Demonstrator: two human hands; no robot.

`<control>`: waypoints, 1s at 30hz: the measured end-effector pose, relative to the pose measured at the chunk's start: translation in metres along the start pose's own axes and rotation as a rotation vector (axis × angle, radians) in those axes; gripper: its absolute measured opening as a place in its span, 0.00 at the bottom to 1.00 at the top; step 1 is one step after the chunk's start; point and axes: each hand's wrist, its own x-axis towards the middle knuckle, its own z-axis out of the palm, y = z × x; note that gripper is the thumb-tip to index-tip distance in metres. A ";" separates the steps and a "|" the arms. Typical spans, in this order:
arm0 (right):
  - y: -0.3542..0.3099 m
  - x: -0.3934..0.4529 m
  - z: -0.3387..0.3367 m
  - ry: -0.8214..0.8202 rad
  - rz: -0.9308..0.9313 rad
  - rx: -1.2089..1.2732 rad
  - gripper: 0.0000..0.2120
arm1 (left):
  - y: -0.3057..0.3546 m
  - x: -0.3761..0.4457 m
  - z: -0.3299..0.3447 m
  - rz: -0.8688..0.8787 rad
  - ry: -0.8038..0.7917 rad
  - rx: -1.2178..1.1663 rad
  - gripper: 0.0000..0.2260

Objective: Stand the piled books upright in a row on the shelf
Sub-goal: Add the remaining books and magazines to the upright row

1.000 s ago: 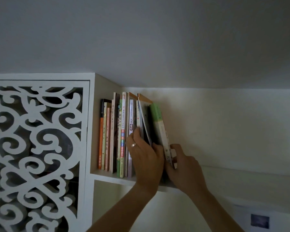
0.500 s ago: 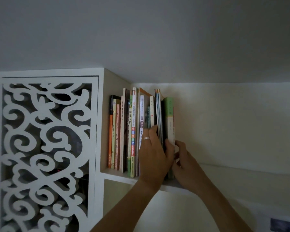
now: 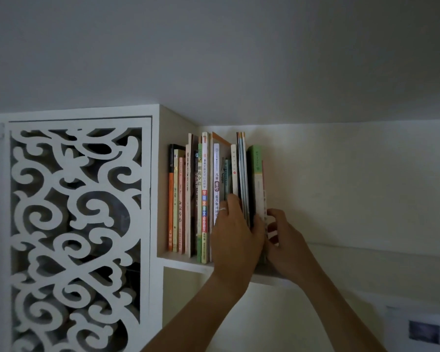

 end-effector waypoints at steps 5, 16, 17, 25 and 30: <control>0.003 0.000 0.001 0.028 -0.007 -0.012 0.25 | 0.011 -0.003 -0.023 -0.029 0.017 -0.064 0.10; -0.005 -0.002 0.003 0.053 -0.006 -0.073 0.28 | 0.021 -0.006 -0.040 -0.106 -0.106 -0.023 0.25; -0.005 -0.002 0.003 0.054 -0.009 -0.087 0.27 | 0.021 -0.007 -0.041 -0.093 -0.095 -0.002 0.25; -0.011 -0.005 0.004 0.058 -0.030 -0.121 0.19 | 0.014 -0.004 -0.044 -0.087 -0.063 0.061 0.23; -0.007 -0.005 0.004 0.035 -0.037 -0.159 0.24 | 0.020 -0.004 -0.042 -0.068 -0.110 0.139 0.32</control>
